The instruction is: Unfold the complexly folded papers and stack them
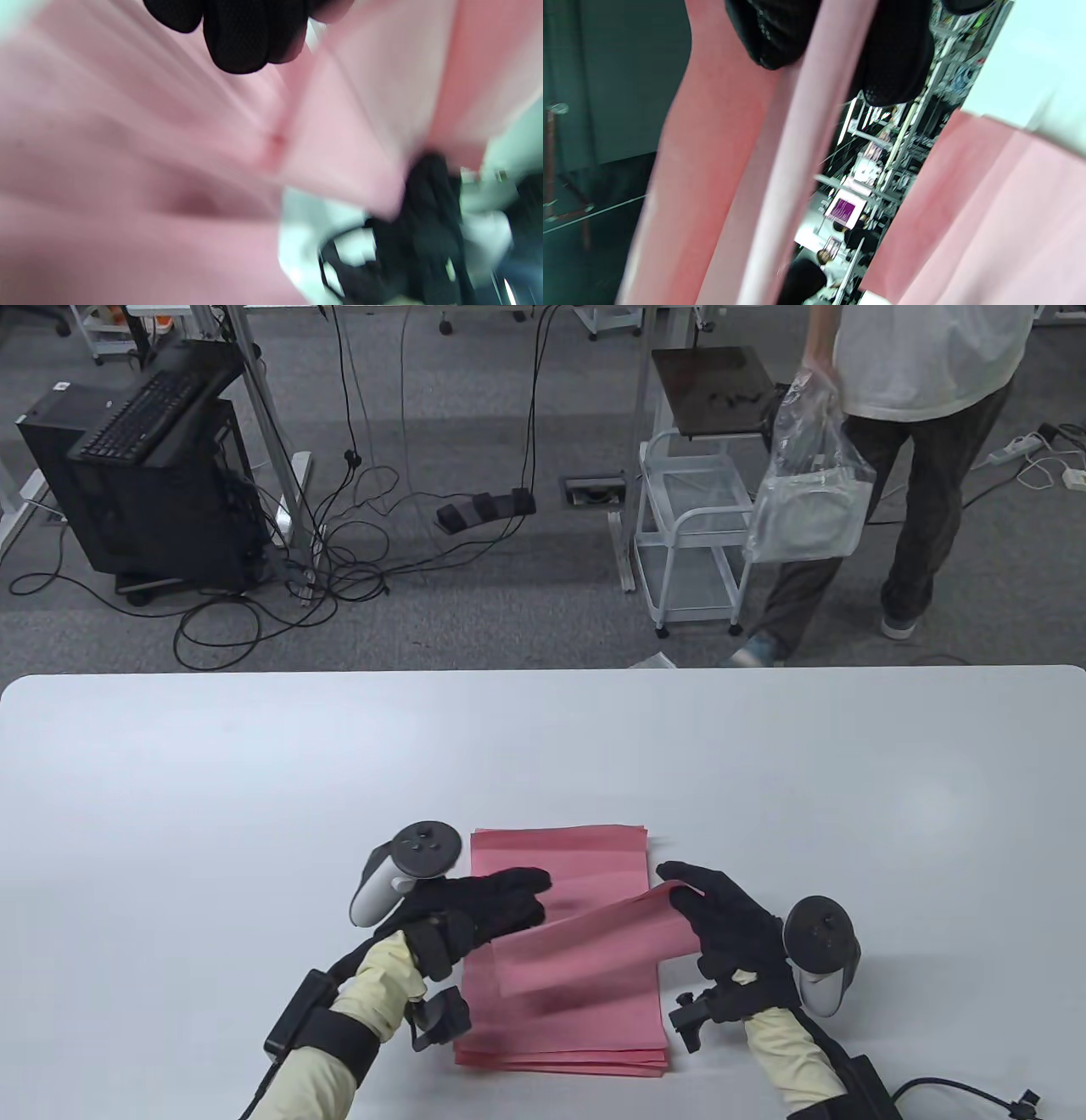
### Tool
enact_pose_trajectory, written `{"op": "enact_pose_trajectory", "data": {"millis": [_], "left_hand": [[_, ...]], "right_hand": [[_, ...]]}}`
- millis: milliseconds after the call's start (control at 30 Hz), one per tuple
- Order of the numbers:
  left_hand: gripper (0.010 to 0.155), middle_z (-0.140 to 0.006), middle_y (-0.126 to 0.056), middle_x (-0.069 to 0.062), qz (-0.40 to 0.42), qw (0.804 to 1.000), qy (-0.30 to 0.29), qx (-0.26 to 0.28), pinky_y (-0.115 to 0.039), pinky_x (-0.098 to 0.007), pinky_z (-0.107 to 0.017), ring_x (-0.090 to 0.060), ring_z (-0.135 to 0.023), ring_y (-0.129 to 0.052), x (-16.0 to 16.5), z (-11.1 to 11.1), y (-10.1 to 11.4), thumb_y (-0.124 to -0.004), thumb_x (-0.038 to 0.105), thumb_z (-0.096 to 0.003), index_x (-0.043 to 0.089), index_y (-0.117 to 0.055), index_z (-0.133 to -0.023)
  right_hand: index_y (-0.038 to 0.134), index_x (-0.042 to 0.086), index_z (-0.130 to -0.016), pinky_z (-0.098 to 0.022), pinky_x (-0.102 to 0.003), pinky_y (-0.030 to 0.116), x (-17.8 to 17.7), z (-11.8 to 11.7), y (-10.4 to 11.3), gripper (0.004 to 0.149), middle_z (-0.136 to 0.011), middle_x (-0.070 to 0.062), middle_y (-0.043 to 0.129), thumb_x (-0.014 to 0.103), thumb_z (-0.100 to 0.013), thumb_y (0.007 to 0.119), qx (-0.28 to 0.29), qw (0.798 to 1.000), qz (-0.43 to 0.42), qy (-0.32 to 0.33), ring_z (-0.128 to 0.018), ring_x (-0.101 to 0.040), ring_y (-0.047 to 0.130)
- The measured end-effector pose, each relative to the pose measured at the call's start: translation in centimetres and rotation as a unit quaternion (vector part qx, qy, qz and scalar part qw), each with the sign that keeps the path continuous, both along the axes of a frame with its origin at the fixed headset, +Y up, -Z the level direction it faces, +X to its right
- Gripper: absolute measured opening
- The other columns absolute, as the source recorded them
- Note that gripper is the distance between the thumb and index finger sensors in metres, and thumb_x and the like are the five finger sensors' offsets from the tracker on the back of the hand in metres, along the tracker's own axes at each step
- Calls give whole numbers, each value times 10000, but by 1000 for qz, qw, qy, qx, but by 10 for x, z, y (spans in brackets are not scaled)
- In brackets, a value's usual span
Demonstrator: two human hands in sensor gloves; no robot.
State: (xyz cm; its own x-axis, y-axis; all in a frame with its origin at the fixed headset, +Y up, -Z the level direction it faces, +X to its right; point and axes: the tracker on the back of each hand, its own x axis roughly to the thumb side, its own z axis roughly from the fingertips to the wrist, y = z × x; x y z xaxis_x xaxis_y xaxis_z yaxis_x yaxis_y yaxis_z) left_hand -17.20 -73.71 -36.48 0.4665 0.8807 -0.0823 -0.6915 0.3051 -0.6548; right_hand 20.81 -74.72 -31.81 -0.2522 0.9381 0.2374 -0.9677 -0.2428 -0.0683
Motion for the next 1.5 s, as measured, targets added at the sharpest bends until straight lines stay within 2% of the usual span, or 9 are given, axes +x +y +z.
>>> {"op": "enact_pose_trajectory", "data": {"millis": [133,333,433,500,633,900,1067,1233,1500], "left_hand": [[629,-829,-914,-47,5,998,60,-3,-724,-465,-645,-233,-654,-972,-36,11,-8,-626,490,-580,235,-416,-1115],[689,-538,-1056,43,57,997,37,-36,-860,-370,-497,-135,-351,-1078,-6,29,-14,-691,457,-561,29,-469,-1054],[674,-645,-1041,20,41,996,70,-32,-832,-386,-553,-158,-459,-1086,3,32,-15,-665,454,-571,-14,-493,-1025],[664,-726,-1014,6,43,988,147,-24,-815,-389,-589,-161,-529,-1080,3,31,-18,-662,471,-569,22,-497,-1030],[551,-813,-973,-32,144,980,97,-94,-773,-413,-638,-193,-609,-1056,6,29,-27,-660,472,-583,120,-604,-1003],[717,-910,-912,-83,113,981,157,-23,-722,-452,-688,-251,-715,-1005,3,42,-19,-508,695,-543,140,-656,-972],[446,-1001,-799,-55,92,982,167,-8,-634,-459,-755,-236,-834,-922,3,51,-12,-655,298,-578,215,-562,-1006],[715,-934,-822,97,77,979,185,42,-590,-466,-778,-153,-811,-936,-8,69,-19,-706,246,-540,358,-244,-1074],[789,-953,-790,81,100,964,171,179,-642,-481,-742,-161,-783,-942,-7,91,-18,-707,243,-537,444,-143,-1049]], "right_hand": [[838,155,-828,-712,-603,480,2,-2,-1,381,-659,-22,908,276,-474,764,-17,999,0,-35,-615,-307,879],[845,155,-820,-705,-599,489,-14,4,4,381,-654,-23,917,279,-468,766,16,997,45,-55,-612,-308,889],[845,161,-816,-705,-597,491,-16,7,6,380,-653,-17,917,284,-466,765,23,998,42,-47,-614,-303,889],[841,166,-820,-710,-598,485,-15,6,5,380,-663,-15,916,289,-470,761,21,1000,17,-10,-623,-300,889],[836,169,-820,-714,-605,471,-18,4,1,377,-670,-13,911,292,-473,754,5,1000,-9,6,-638,-303,882],[863,153,-809,-715,-650,396,-21,-3,3,402,-717,-61,921,353,-482,745,-23,997,-40,65,-749,-356,843],[880,139,-798,-713,-657,378,-24,-15,9,409,-714,-81,931,361,-481,748,-53,995,-41,72,-776,-370,832],[898,71,-736,-709,-644,398,-21,-32,19,400,-598,-94,957,347,-483,758,-119,991,-39,38,-694,-359,878],[909,35,-698,-696,-621,462,-29,-48,17,393,-501,-61,968,328,-476,772,-206,977,-37,35,-575,-319,934]]}}
